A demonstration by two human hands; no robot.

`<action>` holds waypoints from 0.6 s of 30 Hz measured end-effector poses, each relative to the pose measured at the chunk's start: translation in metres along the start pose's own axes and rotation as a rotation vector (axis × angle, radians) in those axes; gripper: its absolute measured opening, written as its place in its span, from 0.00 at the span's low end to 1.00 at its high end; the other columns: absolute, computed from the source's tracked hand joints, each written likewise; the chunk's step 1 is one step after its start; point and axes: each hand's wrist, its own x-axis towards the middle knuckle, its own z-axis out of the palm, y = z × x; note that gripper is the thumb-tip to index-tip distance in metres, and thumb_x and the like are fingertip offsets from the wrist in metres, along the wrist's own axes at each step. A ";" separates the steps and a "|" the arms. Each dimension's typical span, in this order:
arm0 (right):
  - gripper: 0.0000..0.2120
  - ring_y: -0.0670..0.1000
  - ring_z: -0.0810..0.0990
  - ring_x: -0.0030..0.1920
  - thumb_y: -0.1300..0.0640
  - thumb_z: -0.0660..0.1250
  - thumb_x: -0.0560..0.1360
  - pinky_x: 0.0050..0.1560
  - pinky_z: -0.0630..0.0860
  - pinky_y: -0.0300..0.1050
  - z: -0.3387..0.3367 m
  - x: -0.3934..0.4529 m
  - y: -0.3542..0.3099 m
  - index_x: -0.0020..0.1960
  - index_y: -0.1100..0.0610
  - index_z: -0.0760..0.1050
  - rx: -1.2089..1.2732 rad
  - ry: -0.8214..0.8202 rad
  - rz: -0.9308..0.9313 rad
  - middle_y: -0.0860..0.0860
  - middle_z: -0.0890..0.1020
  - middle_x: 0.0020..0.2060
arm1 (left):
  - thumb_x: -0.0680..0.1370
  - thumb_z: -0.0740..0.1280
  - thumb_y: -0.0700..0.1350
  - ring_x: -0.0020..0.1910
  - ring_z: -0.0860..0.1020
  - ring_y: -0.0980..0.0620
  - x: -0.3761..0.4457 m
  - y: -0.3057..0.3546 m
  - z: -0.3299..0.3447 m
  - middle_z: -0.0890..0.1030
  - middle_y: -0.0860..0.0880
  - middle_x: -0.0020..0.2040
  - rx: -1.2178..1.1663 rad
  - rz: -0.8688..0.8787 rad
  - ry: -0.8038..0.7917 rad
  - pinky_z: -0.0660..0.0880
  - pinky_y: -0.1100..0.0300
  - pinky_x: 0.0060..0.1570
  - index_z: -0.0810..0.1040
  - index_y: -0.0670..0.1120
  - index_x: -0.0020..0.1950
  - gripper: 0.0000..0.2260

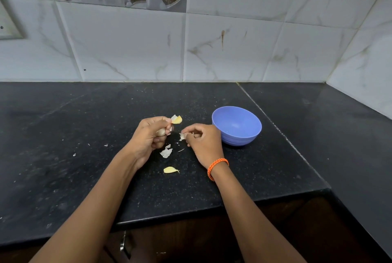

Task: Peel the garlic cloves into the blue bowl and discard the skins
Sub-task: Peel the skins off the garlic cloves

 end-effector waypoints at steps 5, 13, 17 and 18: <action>0.09 0.47 0.76 0.58 0.56 0.69 0.84 0.57 0.73 0.41 0.005 -0.005 0.004 0.57 0.50 0.88 -0.328 -0.204 -0.035 0.49 0.86 0.54 | 0.85 0.69 0.43 0.27 0.63 0.58 -0.002 -0.001 0.004 0.70 0.55 0.29 0.315 0.079 0.047 0.61 0.65 0.29 0.79 0.44 0.38 0.14; 0.12 0.41 0.85 0.43 0.61 0.64 0.84 0.41 0.78 0.32 0.000 -0.004 -0.014 0.60 0.54 0.85 0.175 0.018 0.081 0.48 0.87 0.47 | 0.84 0.71 0.44 0.28 0.68 0.61 -0.004 -0.005 0.007 0.75 0.56 0.31 0.341 0.086 0.003 0.65 0.68 0.32 0.80 0.41 0.41 0.13; 0.07 0.47 0.87 0.41 0.62 0.69 0.82 0.46 0.86 0.43 0.003 -0.001 -0.013 0.54 0.55 0.86 0.061 0.060 -0.012 0.49 0.87 0.43 | 0.84 0.72 0.48 0.36 0.77 0.63 -0.004 -0.006 0.008 0.82 0.56 0.39 0.378 0.147 0.066 0.71 0.62 0.43 0.84 0.45 0.47 0.08; 0.05 0.47 0.87 0.42 0.61 0.71 0.81 0.48 0.86 0.44 0.003 0.001 -0.011 0.53 0.55 0.86 0.056 0.061 -0.012 0.48 0.87 0.43 | 0.85 0.70 0.49 0.36 0.77 0.63 -0.002 -0.007 0.007 0.82 0.55 0.42 0.372 0.147 0.126 0.72 0.63 0.43 0.84 0.48 0.51 0.07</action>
